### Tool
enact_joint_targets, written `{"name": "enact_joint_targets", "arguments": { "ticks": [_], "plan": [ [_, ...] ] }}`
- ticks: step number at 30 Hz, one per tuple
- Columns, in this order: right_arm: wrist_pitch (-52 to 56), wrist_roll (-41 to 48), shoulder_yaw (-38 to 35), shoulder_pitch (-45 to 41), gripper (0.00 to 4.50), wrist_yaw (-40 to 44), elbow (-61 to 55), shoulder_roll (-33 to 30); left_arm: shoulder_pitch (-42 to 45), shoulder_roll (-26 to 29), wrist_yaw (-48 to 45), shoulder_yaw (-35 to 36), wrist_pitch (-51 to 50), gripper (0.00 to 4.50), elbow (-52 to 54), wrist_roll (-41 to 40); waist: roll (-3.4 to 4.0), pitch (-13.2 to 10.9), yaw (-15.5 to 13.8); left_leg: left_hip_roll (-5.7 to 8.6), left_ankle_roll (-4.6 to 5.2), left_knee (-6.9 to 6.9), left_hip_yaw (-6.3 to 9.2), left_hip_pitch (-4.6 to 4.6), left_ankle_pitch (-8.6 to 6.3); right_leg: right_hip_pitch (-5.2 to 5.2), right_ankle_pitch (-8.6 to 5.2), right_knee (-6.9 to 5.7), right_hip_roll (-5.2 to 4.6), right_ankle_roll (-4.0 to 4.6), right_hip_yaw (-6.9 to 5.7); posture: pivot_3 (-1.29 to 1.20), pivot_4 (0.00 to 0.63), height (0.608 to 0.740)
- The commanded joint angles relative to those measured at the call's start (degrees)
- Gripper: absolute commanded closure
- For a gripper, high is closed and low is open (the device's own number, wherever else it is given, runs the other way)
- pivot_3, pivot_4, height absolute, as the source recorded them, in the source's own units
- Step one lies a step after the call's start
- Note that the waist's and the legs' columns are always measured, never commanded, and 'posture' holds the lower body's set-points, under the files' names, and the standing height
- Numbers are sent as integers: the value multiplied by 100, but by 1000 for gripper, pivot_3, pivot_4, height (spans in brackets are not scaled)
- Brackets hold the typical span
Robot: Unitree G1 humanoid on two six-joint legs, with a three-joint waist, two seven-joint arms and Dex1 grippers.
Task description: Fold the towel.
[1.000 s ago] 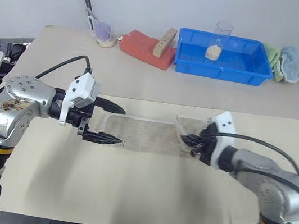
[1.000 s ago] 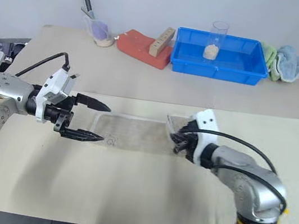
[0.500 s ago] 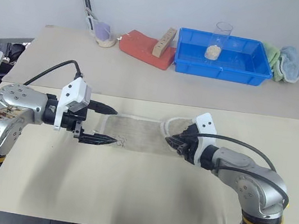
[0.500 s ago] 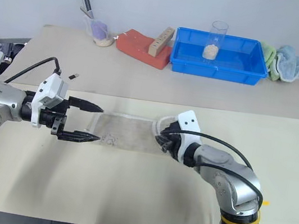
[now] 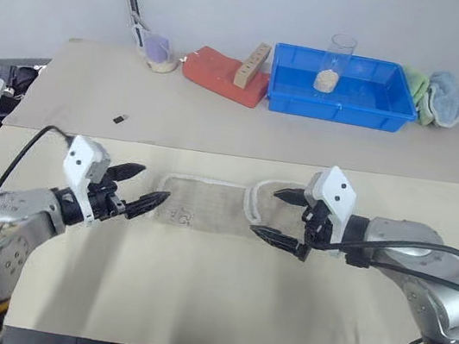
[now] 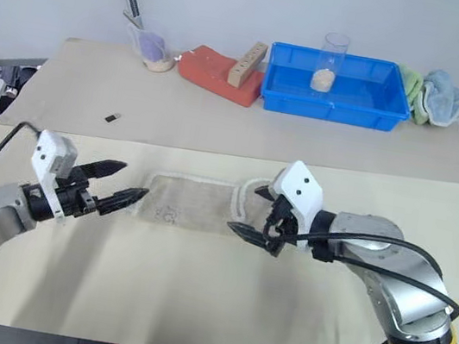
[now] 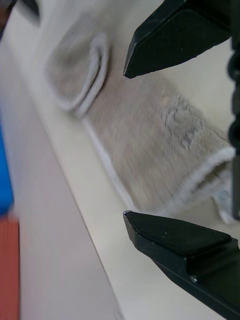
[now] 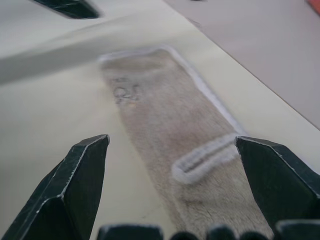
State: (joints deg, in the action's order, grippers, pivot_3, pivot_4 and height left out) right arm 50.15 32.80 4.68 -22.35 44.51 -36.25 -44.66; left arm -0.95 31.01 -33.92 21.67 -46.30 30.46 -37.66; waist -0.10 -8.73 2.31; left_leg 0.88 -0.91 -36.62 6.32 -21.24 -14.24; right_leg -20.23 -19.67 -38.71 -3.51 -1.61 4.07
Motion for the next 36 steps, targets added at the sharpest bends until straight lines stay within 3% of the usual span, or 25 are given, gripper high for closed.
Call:
{"name": "enact_joint_targets", "arguments": {
  "ticks": [1, 5, 15, 18, 25, 32, 36],
  "plan": [
    [-454, 38, -66, -149, 16, 498, 5, -170, -237, -567, 1174, 191, -477, 0, 297, -130, -10, -1, -11, 4, 0, -1, 0, 0, 0, 4, 0, 5, 1, 0, -2, 0, 150, 740],
    [-647, 58, -35, -128, 16, 834, 64, -284, -313, -999, 1766, -166, -691, 0, 309, 1, -23, 0, -114, 8, -2, -3, -2, -3, 1, 7, 0, 10, 3, 0, -10, 0, 150, 740],
    [-594, 215, -254, -188, 16, 1166, 36, -469, 137, -1267, 2406, -765, -1260, 0, -150, -4, -23, -1, -155, 15, -3, -3, -14, -7, 0, 7, 1, 19, 1, 2, -6, 0, 150, 740],
    [-542, 303, -341, -223, 0, 1174, 35, -560, 269, -1376, 2660, -746, -1588, 833, -357, 33, -23, 0, -155, 15, -3, -3, -16, -8, 0, 8, 1, 20, 3, 2, -8, 0, 150, 740],
    [-390, 521, -469, -322, 0, 1195, 49, -707, 395, -1352, 2785, -825, -1880, 4323, -523, 66, -22, 0, -161, 18, -3, -3, -19, -9, 0, 9, 1, 22, -1, 2, -6, 0, 150, 740],
    [-261, 749, -537, -499, 0, 1287, 128, -881, 842, -1345, 2774, -892, -2139, 4455, -482, -3, -21, 1, -196, 20, -4, -3, -21, -9, 1, 12, 1, 25, -2, 2, -7, 0, 150, 740],
    [-193, 888, -632, -538, 0, 1373, 113, -1054, 1240, -1018, 2422, -859, -2218, 4455, -207, -195, -26, -2, -211, 20, -7, -3, -21, -16, 3, 11, 1, 31, -1, 1, -10, 0, 150, 740]
  ]
}}
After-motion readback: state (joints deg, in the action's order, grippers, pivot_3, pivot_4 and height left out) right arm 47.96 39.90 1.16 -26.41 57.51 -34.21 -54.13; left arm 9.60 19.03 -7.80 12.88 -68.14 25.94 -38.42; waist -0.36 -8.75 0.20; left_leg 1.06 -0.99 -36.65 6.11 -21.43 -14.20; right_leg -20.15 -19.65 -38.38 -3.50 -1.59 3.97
